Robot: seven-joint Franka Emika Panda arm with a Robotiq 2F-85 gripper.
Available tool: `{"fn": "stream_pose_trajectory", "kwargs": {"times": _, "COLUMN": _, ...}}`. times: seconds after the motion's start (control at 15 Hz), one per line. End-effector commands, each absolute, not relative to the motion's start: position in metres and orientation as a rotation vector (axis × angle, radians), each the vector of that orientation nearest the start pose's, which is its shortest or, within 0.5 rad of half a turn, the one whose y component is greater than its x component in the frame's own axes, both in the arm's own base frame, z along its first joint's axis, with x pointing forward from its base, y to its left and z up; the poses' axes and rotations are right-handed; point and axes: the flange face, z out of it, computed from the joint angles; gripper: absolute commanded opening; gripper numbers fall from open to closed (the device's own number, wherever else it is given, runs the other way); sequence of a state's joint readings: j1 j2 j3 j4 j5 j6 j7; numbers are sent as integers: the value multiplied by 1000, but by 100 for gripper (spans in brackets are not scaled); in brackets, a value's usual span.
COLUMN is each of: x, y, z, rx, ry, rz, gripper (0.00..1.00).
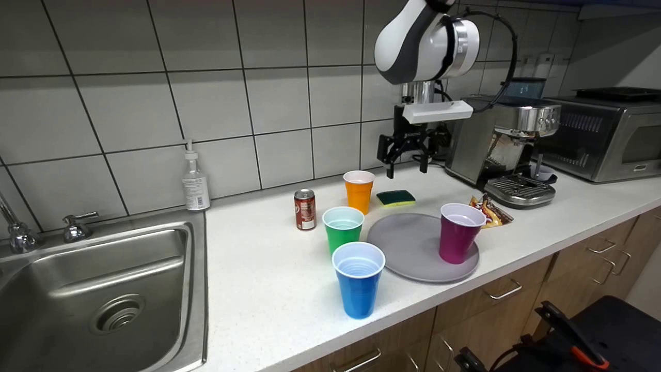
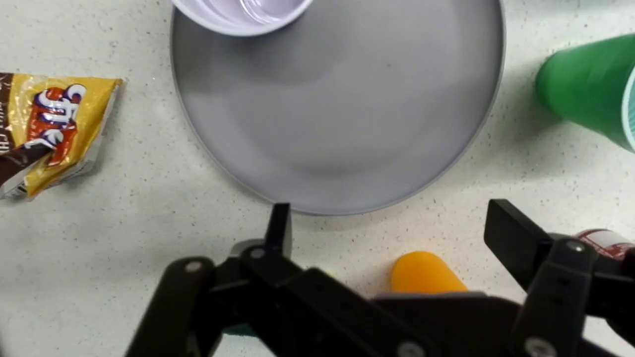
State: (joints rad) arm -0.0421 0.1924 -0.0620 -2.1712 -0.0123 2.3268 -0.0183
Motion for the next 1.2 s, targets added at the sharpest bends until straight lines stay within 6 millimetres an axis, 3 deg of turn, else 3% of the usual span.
{"fn": "stream_pose_trajectory", "kwargs": {"times": 0.0, "x": 584, "y": -57, "z": 297, "rx": -3132, "ry": 256, "rz": 45, "gripper": 100}}
{"fn": "stream_pose_trajectory", "kwargs": {"times": 0.67, "x": 646, "y": -54, "z": 273, "rx": -3097, "ry": 550, "rz": 19, "gripper": 100}}
{"fn": "stream_pose_trajectory", "kwargs": {"times": 1.13, "x": 674, "y": -49, "z": 255, "rx": -3072, "ry": 713, "rz": 12, "gripper": 100}}
